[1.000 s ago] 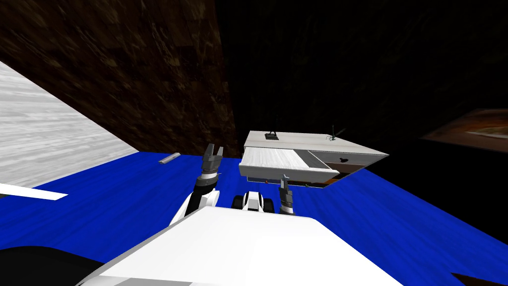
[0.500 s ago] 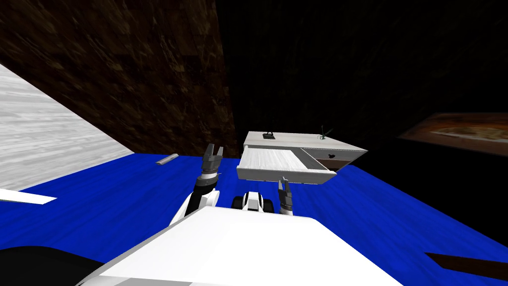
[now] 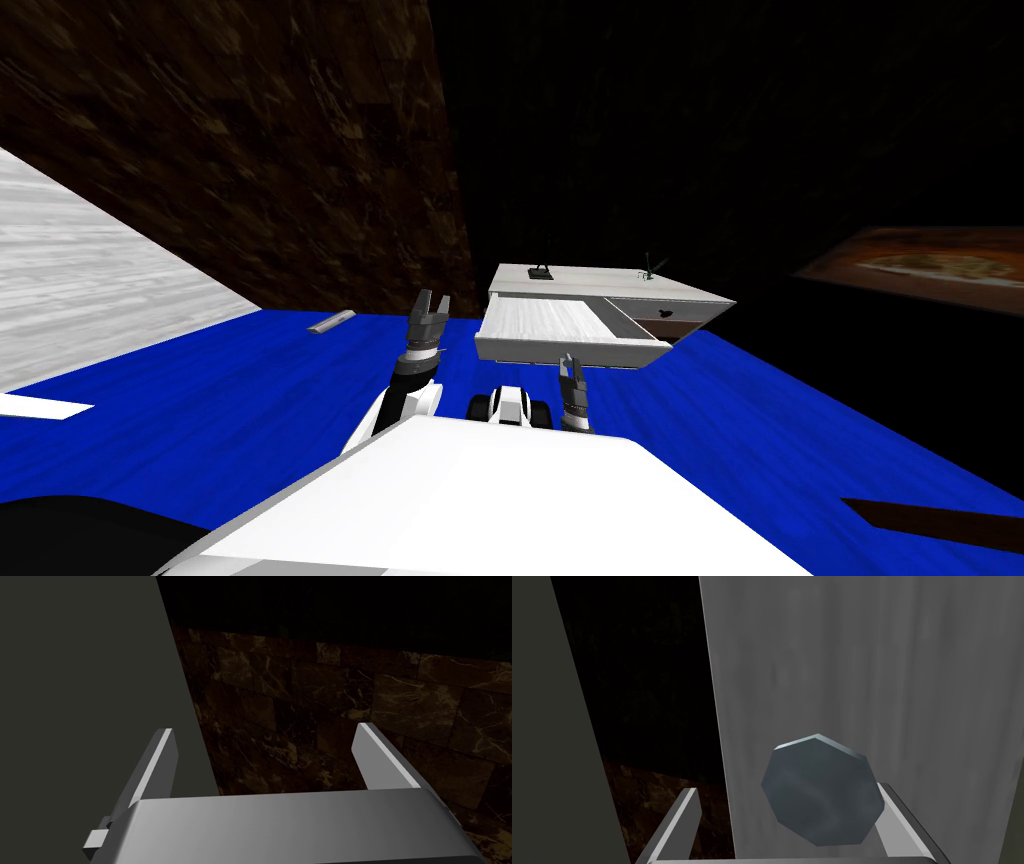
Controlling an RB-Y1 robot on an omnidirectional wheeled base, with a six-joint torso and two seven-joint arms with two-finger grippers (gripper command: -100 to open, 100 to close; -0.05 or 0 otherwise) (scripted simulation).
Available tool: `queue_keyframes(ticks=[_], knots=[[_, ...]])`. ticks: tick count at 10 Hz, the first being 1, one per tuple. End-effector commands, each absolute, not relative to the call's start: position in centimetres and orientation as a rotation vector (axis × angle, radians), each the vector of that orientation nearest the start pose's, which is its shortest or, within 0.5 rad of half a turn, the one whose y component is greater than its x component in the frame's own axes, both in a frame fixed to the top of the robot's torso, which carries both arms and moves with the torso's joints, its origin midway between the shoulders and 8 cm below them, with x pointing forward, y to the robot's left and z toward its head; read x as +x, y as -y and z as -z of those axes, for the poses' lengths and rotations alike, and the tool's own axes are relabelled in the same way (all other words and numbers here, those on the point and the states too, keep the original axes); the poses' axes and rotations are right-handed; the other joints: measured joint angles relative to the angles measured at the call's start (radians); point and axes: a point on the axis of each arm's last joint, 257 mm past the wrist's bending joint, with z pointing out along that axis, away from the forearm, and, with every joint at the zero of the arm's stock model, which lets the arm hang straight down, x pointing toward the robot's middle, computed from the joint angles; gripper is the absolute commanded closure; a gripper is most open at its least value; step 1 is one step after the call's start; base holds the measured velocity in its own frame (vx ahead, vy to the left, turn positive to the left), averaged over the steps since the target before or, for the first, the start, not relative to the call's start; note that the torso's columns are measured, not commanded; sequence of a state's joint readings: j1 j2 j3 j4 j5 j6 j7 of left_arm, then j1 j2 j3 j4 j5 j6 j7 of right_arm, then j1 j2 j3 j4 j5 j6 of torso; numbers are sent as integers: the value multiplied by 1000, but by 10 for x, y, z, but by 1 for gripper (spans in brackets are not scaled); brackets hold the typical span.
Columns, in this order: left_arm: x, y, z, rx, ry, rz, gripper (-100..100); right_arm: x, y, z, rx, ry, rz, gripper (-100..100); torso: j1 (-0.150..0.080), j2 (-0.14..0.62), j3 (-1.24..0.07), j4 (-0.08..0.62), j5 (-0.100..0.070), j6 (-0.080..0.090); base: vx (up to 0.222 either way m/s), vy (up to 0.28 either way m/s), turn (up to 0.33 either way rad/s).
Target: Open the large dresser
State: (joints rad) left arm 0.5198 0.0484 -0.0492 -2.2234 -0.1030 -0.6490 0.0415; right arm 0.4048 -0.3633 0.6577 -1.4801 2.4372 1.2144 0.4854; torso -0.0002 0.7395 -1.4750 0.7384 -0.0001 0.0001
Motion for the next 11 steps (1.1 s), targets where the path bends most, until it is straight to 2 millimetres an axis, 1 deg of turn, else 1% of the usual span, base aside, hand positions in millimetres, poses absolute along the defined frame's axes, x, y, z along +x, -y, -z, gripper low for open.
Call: queue_keyframes(ticks=[1, 2, 4, 5, 6, 7, 11], knots=[[332, -243, -17, -516, -660, 1349, 0, 314, 212, 231, -831, -965, 1388, -100, 1, 1, 0, 1, 1, 0, -15, -15, -24], [332, -243, -17, -516, -660, 1349, 0, 314, 211, 229, -825, -963, 1387, -100, 2, 2, 0, 4, 3, 0, -10, -10, -6], [332, -243, -17, -516, -660, 1349, 0, 317, 206, 217, -828, -957, 1380, -100, 4, 6, 1, 8, 6, 1, -6, -10, -31], [332, -243, -17, -516, -660, 1349, 0, 317, 206, 217, -827, -957, 1380, -100, 5, 8, 2, 10, 7, 1, -2, -9, -8], [332, -243, -17, -516, -660, 1349, 0, 313, 204, 231, -863, -979, 1366, -100, 6, 10, 2, 11, 7, 1, 6, -6, 3], [332, -243, -17, -516, -660, 1349, 0, 312, 203, 234, -871, -983, 1364, 0, 5, 8, 3, 7, 5, 1, 0, 0, 0], [332, -243, -17, -516, -660, 1349, 0, 311, 204, 240, -890, -995, 1361, 0, 2, 0, -1, 1, 1, 0, 0, 0, 0]])
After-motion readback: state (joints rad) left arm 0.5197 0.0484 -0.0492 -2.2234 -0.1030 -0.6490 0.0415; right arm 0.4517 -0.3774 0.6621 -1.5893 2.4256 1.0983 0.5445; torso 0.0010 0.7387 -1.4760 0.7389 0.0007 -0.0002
